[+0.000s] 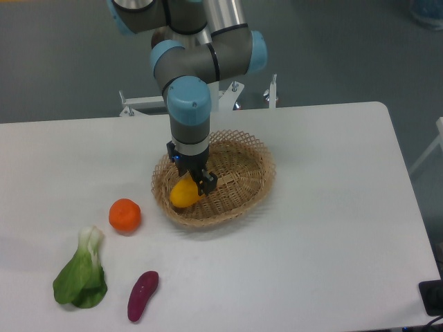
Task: Place the mango in the basket
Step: 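Lower the mango onto the basket floor and open the gripper, then raise the open gripper and withdraw it away from the basket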
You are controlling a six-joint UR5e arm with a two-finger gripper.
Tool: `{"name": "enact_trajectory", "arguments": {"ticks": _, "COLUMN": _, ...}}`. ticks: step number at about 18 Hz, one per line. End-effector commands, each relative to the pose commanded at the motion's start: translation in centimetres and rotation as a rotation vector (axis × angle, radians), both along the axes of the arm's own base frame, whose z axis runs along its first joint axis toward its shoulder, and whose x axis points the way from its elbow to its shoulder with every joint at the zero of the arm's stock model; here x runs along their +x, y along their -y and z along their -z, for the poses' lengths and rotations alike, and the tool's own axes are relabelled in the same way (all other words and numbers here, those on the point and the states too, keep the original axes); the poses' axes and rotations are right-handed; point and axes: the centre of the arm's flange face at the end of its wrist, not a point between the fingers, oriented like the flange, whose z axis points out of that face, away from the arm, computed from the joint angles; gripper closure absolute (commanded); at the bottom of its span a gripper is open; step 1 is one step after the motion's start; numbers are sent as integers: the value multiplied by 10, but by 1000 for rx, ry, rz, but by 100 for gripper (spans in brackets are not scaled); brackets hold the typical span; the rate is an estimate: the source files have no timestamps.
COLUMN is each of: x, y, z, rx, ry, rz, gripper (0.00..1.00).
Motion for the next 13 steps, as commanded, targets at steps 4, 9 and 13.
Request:
{"name": "enact_trajectory", "arguments": {"ticks": 4, "x": -5, "y": -2, "z": -16, "rx": 27, "ry": -16, "rz": -82, "gripper": 0}}
{"name": "enact_trajectory", "arguments": {"ticks": 9, "x": -56, "y": -1, "z": -51, "rx": 66, "ry": -69, "rz": -143, "gripper": 0}}
{"name": "enact_trajectory", "arguments": {"ticks": 13, "x": -88, "y": -1, "z": -73, "rx": 62, "ry": -70, "rz": -171, "gripper": 0}}
